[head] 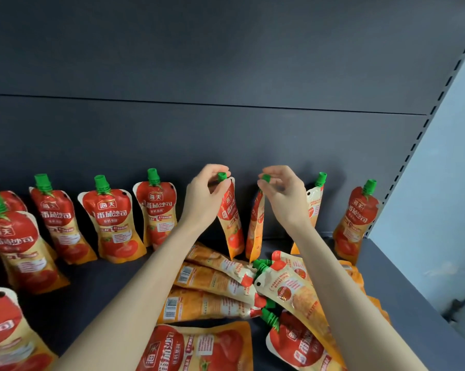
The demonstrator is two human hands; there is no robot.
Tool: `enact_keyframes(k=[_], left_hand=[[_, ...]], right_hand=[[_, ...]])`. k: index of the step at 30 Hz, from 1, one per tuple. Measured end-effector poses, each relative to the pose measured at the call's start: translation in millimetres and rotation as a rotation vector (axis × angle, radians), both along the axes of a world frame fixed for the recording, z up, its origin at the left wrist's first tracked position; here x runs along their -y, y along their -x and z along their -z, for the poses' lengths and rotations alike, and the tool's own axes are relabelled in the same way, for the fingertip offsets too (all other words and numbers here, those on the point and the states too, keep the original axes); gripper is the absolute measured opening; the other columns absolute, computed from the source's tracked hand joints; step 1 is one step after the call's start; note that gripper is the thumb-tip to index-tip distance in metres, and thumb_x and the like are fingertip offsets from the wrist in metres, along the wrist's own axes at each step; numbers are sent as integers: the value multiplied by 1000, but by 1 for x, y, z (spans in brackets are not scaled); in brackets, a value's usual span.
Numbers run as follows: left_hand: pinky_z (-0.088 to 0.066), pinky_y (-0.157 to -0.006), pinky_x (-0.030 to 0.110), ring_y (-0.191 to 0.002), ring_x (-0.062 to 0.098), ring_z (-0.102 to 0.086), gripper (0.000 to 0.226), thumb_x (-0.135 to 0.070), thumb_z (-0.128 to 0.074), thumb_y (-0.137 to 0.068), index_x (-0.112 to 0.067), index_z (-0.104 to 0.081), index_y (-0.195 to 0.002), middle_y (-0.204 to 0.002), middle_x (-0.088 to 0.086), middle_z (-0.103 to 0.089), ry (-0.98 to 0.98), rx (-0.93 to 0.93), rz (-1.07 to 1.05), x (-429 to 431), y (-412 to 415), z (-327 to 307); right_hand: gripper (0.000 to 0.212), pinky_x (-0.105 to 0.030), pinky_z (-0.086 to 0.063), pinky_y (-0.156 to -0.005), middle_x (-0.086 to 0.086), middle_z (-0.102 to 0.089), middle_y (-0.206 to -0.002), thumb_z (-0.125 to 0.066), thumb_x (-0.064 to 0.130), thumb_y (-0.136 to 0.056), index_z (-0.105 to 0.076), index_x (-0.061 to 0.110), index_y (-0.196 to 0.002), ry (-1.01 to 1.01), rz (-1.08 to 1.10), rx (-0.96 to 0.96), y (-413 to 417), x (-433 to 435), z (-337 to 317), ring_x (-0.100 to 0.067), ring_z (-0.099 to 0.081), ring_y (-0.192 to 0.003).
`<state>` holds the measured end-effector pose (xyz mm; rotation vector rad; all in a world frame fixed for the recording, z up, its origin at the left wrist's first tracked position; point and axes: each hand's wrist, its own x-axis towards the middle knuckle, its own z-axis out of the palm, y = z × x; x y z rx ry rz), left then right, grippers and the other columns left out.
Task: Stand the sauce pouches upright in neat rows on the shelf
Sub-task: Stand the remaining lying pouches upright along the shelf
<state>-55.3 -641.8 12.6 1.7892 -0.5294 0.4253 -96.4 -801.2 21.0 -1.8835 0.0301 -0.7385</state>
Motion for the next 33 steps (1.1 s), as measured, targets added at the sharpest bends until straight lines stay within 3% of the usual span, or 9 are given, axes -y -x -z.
enact_keyframes(k=[5, 8, 11, 13, 16, 20, 28, 31, 33], left_hand=[[-44, -94, 19, -115, 6, -51, 61, -11, -66, -84, -34, -41, -134, -129, -6, -51, 17, -69, 39, 5, 5, 25], [-43, -92, 16, -112, 3, -52, 74, -12, -67, -83, -38, -30, -141, -124, -17, -46, 47, -70, -12, 9, 8, 34], [-42, -70, 0, -86, -2, -57, 57, -16, -71, -80, -22, -45, -131, -103, -16, -54, 86, -90, -155, 11, 9, 37], [-44, -65, 3, -84, 7, -62, 37, -15, -73, -77, -15, -58, -111, -93, -10, -60, 85, -69, -225, 7, 7, 36], [-53, -70, 23, -84, 13, -66, 20, -13, -73, -76, -19, -63, -92, -86, -5, -67, 116, -32, -155, -4, -1, 25], [-55, -74, 29, -88, 10, -66, 17, -13, -72, -79, -21, -62, -90, -92, -1, -69, 96, -155, 20, -20, -9, 12], [-52, -79, 26, -96, 11, -64, 21, -10, -68, -82, -26, -59, -92, -97, -3, -68, 119, -311, 126, -29, -11, 28], [-51, -88, 30, -103, 12, -61, 27, -9, -67, -83, -19, -58, -106, -107, -2, -66, 48, -366, 178, -26, -12, 31], [-49, -92, 33, -108, 13, -59, 39, -10, -70, -80, -18, -56, -116, -113, -1, -64, -16, -366, 163, -23, -11, 39]], right_hand=[[41, -18, -41, -81, 0, -48, -111, -74, 21, -77, -48, 28, -108, 36, 13, -77, 7, -5, 8, -10, -50, -98], [59, -26, -44, -88, -4, -45, -114, -78, 15, -72, -45, 26, -119, 80, 3, -100, 9, -8, 14, -18, -48, -106], [65, -33, -49, -85, -2, -52, -103, -71, 3, -76, -40, 25, -129, 97, 73, -120, 12, -8, 20, -19, -54, -95], [58, -34, -53, -82, -2, -61, -99, -68, 1, -79, -43, 23, -126, 0, 68, -95, 16, -4, 22, -17, -60, -89], [38, -25, -54, -77, 3, -67, -97, -70, 1, -79, -54, 17, -110, -87, 7, -19, 19, 2, 22, -8, -64, -92], [27, -8, -49, -64, 16, -64, -91, -69, 2, -81, -61, 21, -98, -120, -93, 2, 16, 6, 8, 9, -63, -81], [28, -10, -51, -70, 6, -64, -96, -65, 1, -84, -61, 17, -106, -73, -158, -92, 2, 10, 22, -1, -62, -87], [33, -21, -53, -76, 6, -65, -94, -70, 5, -80, -56, 21, -105, -40, -140, -113, 1, 11, 28, -7, -64, -88], [41, -18, -51, -74, 7, -62, -94, -75, 6, -75, -51, 20, -105, 44, -114, -113, 1, 8, 32, -6, -62, -86]])
